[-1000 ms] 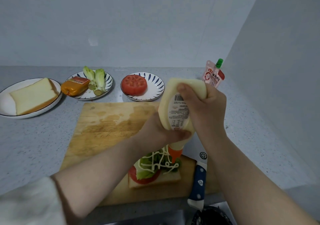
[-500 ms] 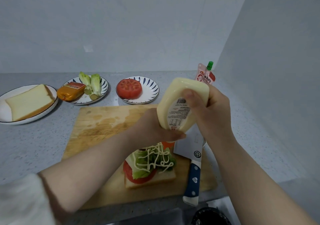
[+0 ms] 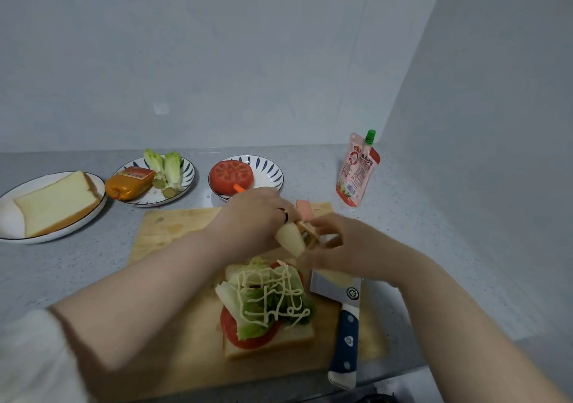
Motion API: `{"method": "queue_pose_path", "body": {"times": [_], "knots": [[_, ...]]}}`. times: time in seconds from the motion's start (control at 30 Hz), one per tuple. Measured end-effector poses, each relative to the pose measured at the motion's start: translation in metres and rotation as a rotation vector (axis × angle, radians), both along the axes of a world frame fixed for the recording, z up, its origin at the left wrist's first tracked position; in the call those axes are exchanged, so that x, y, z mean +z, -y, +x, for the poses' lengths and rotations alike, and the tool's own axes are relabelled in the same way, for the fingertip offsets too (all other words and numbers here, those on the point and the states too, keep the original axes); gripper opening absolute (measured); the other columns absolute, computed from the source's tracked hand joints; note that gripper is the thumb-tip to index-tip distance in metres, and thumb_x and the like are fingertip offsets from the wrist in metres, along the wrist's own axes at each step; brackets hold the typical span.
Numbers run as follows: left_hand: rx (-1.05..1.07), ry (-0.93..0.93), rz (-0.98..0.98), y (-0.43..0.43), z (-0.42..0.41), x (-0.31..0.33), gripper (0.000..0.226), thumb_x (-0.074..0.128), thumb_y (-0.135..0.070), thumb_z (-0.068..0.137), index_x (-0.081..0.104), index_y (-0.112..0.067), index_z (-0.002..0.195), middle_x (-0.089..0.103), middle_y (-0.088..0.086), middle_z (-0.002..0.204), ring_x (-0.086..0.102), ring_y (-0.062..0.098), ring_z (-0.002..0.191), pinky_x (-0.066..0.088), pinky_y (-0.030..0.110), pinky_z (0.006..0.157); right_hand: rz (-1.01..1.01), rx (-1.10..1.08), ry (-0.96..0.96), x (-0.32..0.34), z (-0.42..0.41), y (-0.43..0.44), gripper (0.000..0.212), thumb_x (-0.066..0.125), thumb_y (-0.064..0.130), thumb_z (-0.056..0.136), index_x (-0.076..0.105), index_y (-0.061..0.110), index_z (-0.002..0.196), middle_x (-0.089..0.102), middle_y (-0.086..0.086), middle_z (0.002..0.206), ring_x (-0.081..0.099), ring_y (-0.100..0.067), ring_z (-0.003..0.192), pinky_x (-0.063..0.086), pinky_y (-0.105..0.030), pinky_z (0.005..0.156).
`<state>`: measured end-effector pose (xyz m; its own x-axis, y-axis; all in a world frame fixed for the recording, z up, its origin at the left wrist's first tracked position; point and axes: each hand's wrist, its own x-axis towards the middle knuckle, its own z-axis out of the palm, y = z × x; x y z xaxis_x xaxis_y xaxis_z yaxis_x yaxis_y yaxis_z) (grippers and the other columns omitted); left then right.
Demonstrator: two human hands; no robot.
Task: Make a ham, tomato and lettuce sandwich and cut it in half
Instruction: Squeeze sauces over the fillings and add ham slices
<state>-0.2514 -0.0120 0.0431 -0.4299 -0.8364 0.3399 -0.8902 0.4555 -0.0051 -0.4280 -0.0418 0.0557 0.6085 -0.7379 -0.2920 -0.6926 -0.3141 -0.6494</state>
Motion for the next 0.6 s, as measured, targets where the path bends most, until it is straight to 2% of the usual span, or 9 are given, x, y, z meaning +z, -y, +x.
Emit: {"method": "queue_pose_path", "body": {"times": [0.03, 0.1, 0.2, 0.3, 0.37, 0.43, 0.47, 0.53, 0.6], "knots": [[-0.049, 0.035, -0.067, 0.0, 0.0, 0.001, 0.033, 0.084, -0.017, 0.052, 0.073, -0.016, 0.084, 0.072, -0.001, 0.077, 0.067, 0.022, 0.074, 0.056, 0.033, 0.068, 0.009, 0.006, -0.022, -0.007, 0.004, 0.0, 0.083, 0.064, 0.066, 0.057, 0.037, 0.031, 0.128, 0.05, 0.015, 0.115, 0.052, -0.006, 0.1, 0.048, -0.029, 0.086], [-0.094, 0.103, -0.25, 0.006, -0.001, 0.001, 0.038, 0.087, -0.016, 0.04, 0.074, -0.017, 0.076, 0.071, -0.003, 0.072, 0.068, 0.017, 0.069, 0.056, 0.044, 0.071, -0.026, -0.001, 0.008, -0.019, 0.01, 0.003, 0.082, 0.069, 0.055, 0.066, 0.031, 0.026, 0.132, 0.046, 0.022, 0.099, 0.048, 0.003, 0.086, 0.041, -0.014, 0.07], [-0.101, 0.141, -0.485, 0.009, 0.0, -0.003, 0.033, 0.076, -0.015, 0.058, 0.071, -0.019, 0.091, 0.072, 0.002, 0.092, 0.066, 0.022, 0.095, 0.043, 0.046, 0.094, -0.073, -0.067, 0.134, -0.03, 0.017, 0.001, 0.078, 0.072, 0.044, 0.068, 0.027, 0.028, 0.13, 0.036, 0.029, 0.086, 0.044, 0.012, 0.075, 0.035, -0.006, 0.051], [0.056, -0.084, -0.57, 0.005, 0.0, -0.009, 0.04, 0.054, -0.016, 0.075, 0.05, -0.014, 0.115, 0.061, 0.018, 0.117, 0.04, 0.03, 0.119, 0.025, 0.048, 0.106, -0.04, -0.178, 0.357, -0.044, 0.017, 0.0, 0.082, 0.073, 0.031, 0.07, 0.022, 0.027, 0.134, 0.04, 0.024, 0.096, 0.047, 0.015, 0.082, 0.04, -0.002, 0.056], [0.208, -0.486, -0.401, -0.001, -0.006, -0.015, 0.054, 0.063, -0.005, 0.071, 0.044, -0.01, 0.121, 0.053, 0.016, 0.124, 0.039, 0.026, 0.121, 0.027, 0.05, 0.108, -0.03, -0.241, 0.436, -0.05, 0.017, 0.0, 0.086, 0.073, 0.027, 0.071, 0.018, 0.026, 0.137, 0.041, 0.015, 0.106, 0.047, 0.004, 0.089, 0.041, -0.007, 0.061], [0.296, -1.084, 0.048, -0.005, -0.013, -0.01, 0.06, 0.064, 0.003, 0.075, 0.04, -0.013, 0.127, 0.05, -0.001, 0.121, 0.047, 0.018, 0.113, 0.043, 0.025, 0.099, -0.026, -0.263, 0.495, -0.054, 0.017, 0.001, 0.085, 0.073, 0.024, 0.07, 0.019, 0.025, 0.136, 0.042, 0.017, 0.104, 0.048, 0.003, 0.091, 0.043, -0.008, 0.062], [0.281, -1.282, 0.291, -0.005, -0.017, -0.01, 0.059, 0.061, 0.002, 0.079, 0.037, -0.019, 0.129, 0.05, -0.009, 0.114, 0.052, 0.011, 0.103, 0.048, 0.013, 0.082, -0.038, -0.259, 0.515, -0.055, 0.017, 0.001, 0.083, 0.074, 0.023, 0.07, 0.022, 0.024, 0.135, 0.042, 0.02, 0.101, 0.049, 0.005, 0.091, 0.045, -0.008, 0.062], [0.167, -1.398, 0.608, 0.003, -0.023, -0.014, 0.058, 0.058, -0.001, 0.081, 0.037, -0.03, 0.126, 0.052, -0.016, 0.105, 0.054, -0.001, 0.094, 0.05, 0.011, 0.068, -0.07, -0.249, 0.538, -0.059, 0.021, 0.002, 0.075, 0.075, 0.019, 0.068, 0.028, 0.026, 0.126, 0.044, 0.022, 0.097, 0.051, 0.015, 0.088, 0.046, -0.004, 0.062], [0.093, -1.343, 0.63, 0.011, -0.033, -0.017, 0.05, 0.063, -0.003, 0.077, 0.046, -0.037, 0.109, 0.059, -0.015, 0.1, 0.059, 0.005, 0.095, 0.051, 0.018, 0.07, -0.112, -0.239, 0.544, -0.064, 0.027, 0.003, 0.071, 0.074, 0.014, 0.068, 0.028, 0.026, 0.122, 0.042, 0.024, 0.096, 0.045, 0.03, 0.084, 0.04, 0.004, 0.061]]}}
